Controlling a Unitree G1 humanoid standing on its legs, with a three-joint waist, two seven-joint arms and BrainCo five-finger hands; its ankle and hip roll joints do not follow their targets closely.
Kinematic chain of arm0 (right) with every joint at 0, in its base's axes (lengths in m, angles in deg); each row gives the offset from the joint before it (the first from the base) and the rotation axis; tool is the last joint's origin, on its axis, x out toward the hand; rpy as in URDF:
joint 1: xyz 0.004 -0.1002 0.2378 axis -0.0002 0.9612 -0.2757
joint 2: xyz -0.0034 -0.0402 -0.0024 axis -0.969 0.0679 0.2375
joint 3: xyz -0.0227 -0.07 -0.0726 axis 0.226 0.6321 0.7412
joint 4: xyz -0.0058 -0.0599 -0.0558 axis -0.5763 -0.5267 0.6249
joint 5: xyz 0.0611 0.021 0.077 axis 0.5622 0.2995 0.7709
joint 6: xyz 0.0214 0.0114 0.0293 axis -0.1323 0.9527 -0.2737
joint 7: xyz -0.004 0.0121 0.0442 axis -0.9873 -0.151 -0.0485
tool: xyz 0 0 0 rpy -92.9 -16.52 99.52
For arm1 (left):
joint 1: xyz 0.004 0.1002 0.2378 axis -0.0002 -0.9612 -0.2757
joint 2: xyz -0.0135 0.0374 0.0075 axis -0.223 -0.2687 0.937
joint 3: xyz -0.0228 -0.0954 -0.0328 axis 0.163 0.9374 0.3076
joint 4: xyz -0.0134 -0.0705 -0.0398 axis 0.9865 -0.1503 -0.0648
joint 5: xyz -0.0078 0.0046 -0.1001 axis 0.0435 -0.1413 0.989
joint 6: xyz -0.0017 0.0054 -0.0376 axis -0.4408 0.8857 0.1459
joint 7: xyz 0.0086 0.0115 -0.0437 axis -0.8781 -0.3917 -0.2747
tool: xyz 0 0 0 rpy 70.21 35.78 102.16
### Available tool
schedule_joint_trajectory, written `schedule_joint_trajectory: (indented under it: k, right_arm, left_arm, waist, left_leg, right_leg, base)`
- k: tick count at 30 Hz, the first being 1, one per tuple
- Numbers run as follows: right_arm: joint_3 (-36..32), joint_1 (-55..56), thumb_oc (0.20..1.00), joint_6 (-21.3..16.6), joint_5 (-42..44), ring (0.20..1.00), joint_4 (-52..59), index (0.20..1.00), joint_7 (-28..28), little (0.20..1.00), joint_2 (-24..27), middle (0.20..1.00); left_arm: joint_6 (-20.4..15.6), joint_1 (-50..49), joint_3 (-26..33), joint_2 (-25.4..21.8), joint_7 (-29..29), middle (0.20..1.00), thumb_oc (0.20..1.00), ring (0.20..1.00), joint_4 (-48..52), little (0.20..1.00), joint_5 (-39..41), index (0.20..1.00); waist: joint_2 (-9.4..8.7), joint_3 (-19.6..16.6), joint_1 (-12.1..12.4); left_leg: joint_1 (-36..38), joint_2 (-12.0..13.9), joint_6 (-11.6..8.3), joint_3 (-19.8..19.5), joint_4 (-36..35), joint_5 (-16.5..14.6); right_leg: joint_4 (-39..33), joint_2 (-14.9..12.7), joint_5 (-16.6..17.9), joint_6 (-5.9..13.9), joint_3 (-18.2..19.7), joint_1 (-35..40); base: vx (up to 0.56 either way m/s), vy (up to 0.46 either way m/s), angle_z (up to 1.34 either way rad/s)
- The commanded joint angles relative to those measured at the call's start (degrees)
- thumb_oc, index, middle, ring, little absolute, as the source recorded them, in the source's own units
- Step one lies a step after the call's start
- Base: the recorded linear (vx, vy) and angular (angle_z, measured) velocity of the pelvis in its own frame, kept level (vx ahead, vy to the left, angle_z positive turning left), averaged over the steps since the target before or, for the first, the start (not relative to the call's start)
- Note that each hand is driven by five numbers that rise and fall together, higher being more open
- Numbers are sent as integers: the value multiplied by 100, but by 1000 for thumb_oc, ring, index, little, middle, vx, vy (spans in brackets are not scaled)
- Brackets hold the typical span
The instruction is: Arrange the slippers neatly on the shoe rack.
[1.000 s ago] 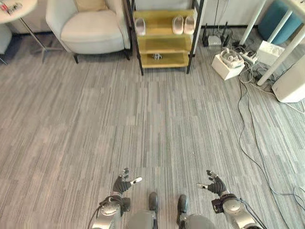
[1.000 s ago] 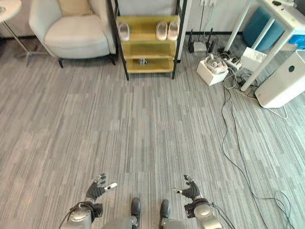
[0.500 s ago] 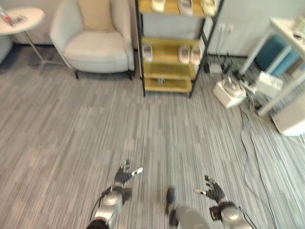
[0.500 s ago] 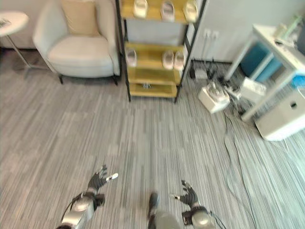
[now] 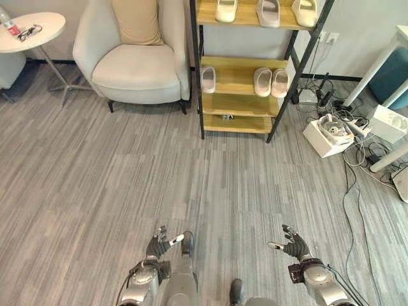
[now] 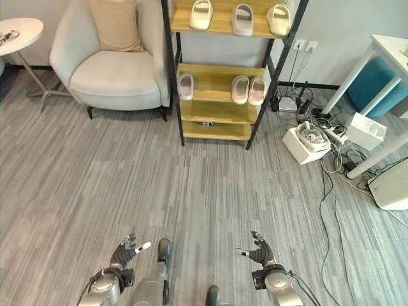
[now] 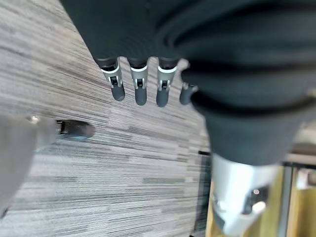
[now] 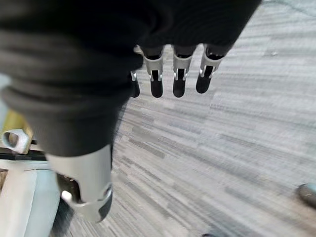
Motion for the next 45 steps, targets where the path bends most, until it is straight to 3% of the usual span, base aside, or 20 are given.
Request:
schedule_joint_trajectory:
  k: [1, 5, 6, 9, 12, 15, 20, 22, 23, 24, 26, 28, 29, 32, 35, 37, 38, 39, 42, 45]
  right_arm:
    - [-27, -145, 1000, -185, -68, 1000, 405, 1000, 55, 1000, -108, 1000]
    - [64, -277, 1000, -154, -107, 1000, 361, 1000, 85, 1000, -281, 1000]
    - [65, -329, 1000, -146, -92, 1000, 389, 1000, 104, 1000, -313, 1000]
    - [96, -373, 1000, -129, -106, 1000, 436, 1000, 87, 1000, -362, 1000]
    - [59, -384, 1000, -99, -94, 1000, 471, 1000, 89, 1000, -333, 1000]
    - [61, -448, 1000, -71, -80, 1000, 433, 1000, 76, 1000, -305, 1000]
    - [58, -293, 1000, -75, -172, 1000, 510, 1000, 133, 1000, -222, 1000]
    - [99, -222, 1000, -128, -136, 1000, 544, 1000, 189, 1000, -110, 1000]
    - [127, -238, 1000, -134, -131, 1000, 580, 1000, 190, 1000, -72, 1000]
    - [149, -258, 1000, -123, -17, 1000, 582, 1000, 174, 1000, 39, 1000]
    - [79, -224, 1000, -130, 52, 1000, 580, 1000, 193, 1000, 65, 1000]
    - [51, -212, 1000, -134, 65, 1000, 580, 1000, 174, 1000, 80, 1000]
    - [3, -207, 1000, -146, 73, 1000, 554, 1000, 117, 1000, 84, 1000]
    - [30, -170, 1000, -133, -6, 1000, 477, 1000, 117, 1000, -22, 1000]
    - [64, -165, 1000, -125, -102, 1000, 515, 1000, 174, 1000, -114, 1000]
    - [149, -297, 1000, -115, -138, 1000, 479, 1000, 196, 1000, -209, 1000]
    - [214, -410, 1000, -121, -132, 1000, 540, 1000, 212, 1000, -253, 1000]
    - [229, -426, 1000, -116, -129, 1000, 572, 1000, 202, 1000, -278, 1000]
    - [217, -430, 1000, -101, -81, 1000, 578, 1000, 219, 1000, -290, 1000]
    - [235, -395, 1000, -56, -120, 1000, 577, 1000, 191, 1000, -257, 1000]
  left_arm:
    - [-240, 288, 48, -265, 17, 1000, 1000, 1000, 331, 1000, -86, 1000]
    - [-182, 345, -5, -342, 47, 1000, 1000, 1000, 379, 1000, -152, 1000]
    - [-160, 399, -21, -373, 73, 1000, 1000, 1000, 404, 1000, -173, 1000]
    - [-120, 508, -86, -404, 65, 1000, 1000, 1000, 455, 1000, -208, 1000]
    - [-147, 577, -128, -439, 69, 1000, 1000, 1000, 540, 1000, -209, 1000]
    - [-159, 662, -148, -409, 73, 1000, 1000, 1000, 534, 1000, -155, 1000]
    - [-190, 680, -195, -326, 126, 1000, 1000, 1000, 554, 1000, -122, 1000]
    - [-175, 605, -197, -312, 180, 1000, 1000, 1000, 590, 1000, -65, 1000]
    - [-166, 599, -187, -299, 179, 1000, 1000, 1000, 580, 1000, -23, 1000]
    - [-147, 656, -155, -271, 116, 1000, 1000, 1000, 470, 1000, 95, 1000]
    - [-140, 630, -110, -256, 112, 1000, 1000, 1000, 377, 1000, 87, 1000]
    - [-130, 604, -114, -255, 108, 1000, 1000, 1000, 355, 1000, 53, 1000]
    - [-111, 551, -104, -259, 99, 1000, 1000, 1000, 325, 1000, -21, 1000]
    - [-96, 446, -33, -255, 98, 1000, 1000, 1000, 197, 1000, -75, 1000]
    - [-118, 401, -29, -290, 96, 1000, 1000, 1000, 178, 1000, -92, 1000]
    - [-77, 438, -41, -332, 96, 1000, 1000, 1000, 200, 1000, -97, 1000]
    - [-71, 526, -59, -383, 68, 1000, 1000, 1000, 257, 1000, -74, 1000]
    - [-67, 551, -60, -383, 46, 1000, 1000, 1000, 263, 1000, -58, 1000]
    - [-100, 586, -45, -408, 27, 1000, 1000, 1000, 311, 1000, -33, 1000]
    - [-128, 663, -54, -384, 18, 1000, 1000, 1000, 216, 1000, 41, 1000]
  waist:
    - [-529, -20, 162]
    - [-583, -67, 198]
    - [-522, 20, 143]
    - [-426, 181, 47]
    - [-412, 194, -32]
    - [-422, 234, -150]
    - [-489, 47, -300]
    - [-422, -52, -318]
    - [-422, -27, -295]
    - [-541, 171, -172]
    - [-604, 179, -89]
    - [-567, 180, -35]
    - [-447, 172, 62]
    - [-415, 89, 119]
    - [-523, -7, 131]
    - [-559, 30, 179]
    - [-489, 194, 120]
    - [-459, 238, 94]
    - [-431, 241, 42]
    - [-452, 255, -111]
  left_leg:
    - [266, -197, -164, -19, 303, -585]
    - [472, -386, 105, 165, 461, -945]
    - [560, -441, 216, 169, 509, -1039]
    - [765, -477, 313, 189, 515, -1163]
    - [1041, -507, 261, 194, 379, -1307]
    - [1340, -430, 136, 188, 356, -1482]
    - [1774, -217, -94, 126, 392, -1770]
    - [1589, 90, -302, 41, 1148, -1642]
    - [1453, 105, -310, -23, 1499, -1505]
    - [505, -129, -283, -504, 2823, -1171]
    - [90, -229, -194, -284, 2209, -1430]
    - [-14, -178, -204, -159, 1809, -1211]
    - [-249, -24, -266, 20, 1055, -654]
    - [-32, 3, -275, 133, 475, -484]
    - [131, -184, -127, 170, 639, -699]
    - [226, -311, 70, 237, 785, -955]
    - [343, -376, 236, 223, 872, -1104]
    - [417, -389, 268, 196, 871, -1153]
    - [718, -406, 222, 184, 668, -1224]
    - [1117, -305, 26, 115, 480, -1359]
  right_leg:
    - [295, -527, 7, 571, -87, -448]
    - [1045, -727, -1, 773, 91, -712]
    - [1798, -752, 158, 851, 184, -1048]
    - [2584, -808, 482, 862, 173, -1611]
    - [1776, -916, 470, 782, -160, -1725]
    - [743, -1003, 825, 872, -386, -1901]
    - [457, -979, 1022, 891, -356, -1795]
    - [470, -723, 818, 682, -440, -1552]
    - [473, -662, 754, 609, -443, -1478]
    - [445, -571, 459, 344, -435, -1137]
    - [334, -569, 285, 389, -458, -888]
    - [302, -539, 214, 385, -462, -777]
    - [235, -411, 93, 380, -482, -566]
    - [264, -372, -27, 444, -466, -417]
    - [482, -576, -99, 559, -268, -388]
    - [1250, -734, -102, 685, -171, -651]
    - [2348, -772, 275, 778, -6, -1263]
    - [2547, -772, 355, 776, 41, -1451]
    - [1901, -823, 294, 686, -210, -1578]
    - [626, -860, 597, 795, -312, -1715]
  base:
    - [206, 187, -34]
    - [155, 201, -21]
    - [43, 98, -18]
    - [91, 101, 1]
    - [249, -51, -5]
    - [297, -148, 0]
    - [343, -213, 3]
    - [339, -334, 22]
    - [315, -379, 2]
    - [392, -297, 24]
    - [370, -96, -11]
    - [210, 77, -27]
    - [181, 72, -11]
    - [369, 196, -10]
    - [333, 252, -33]
    - [197, 226, 11]
    - [142, 181, 8]
    - [168, 127, 18]
    - [236, -80, 17]
    - [315, -224, 0]
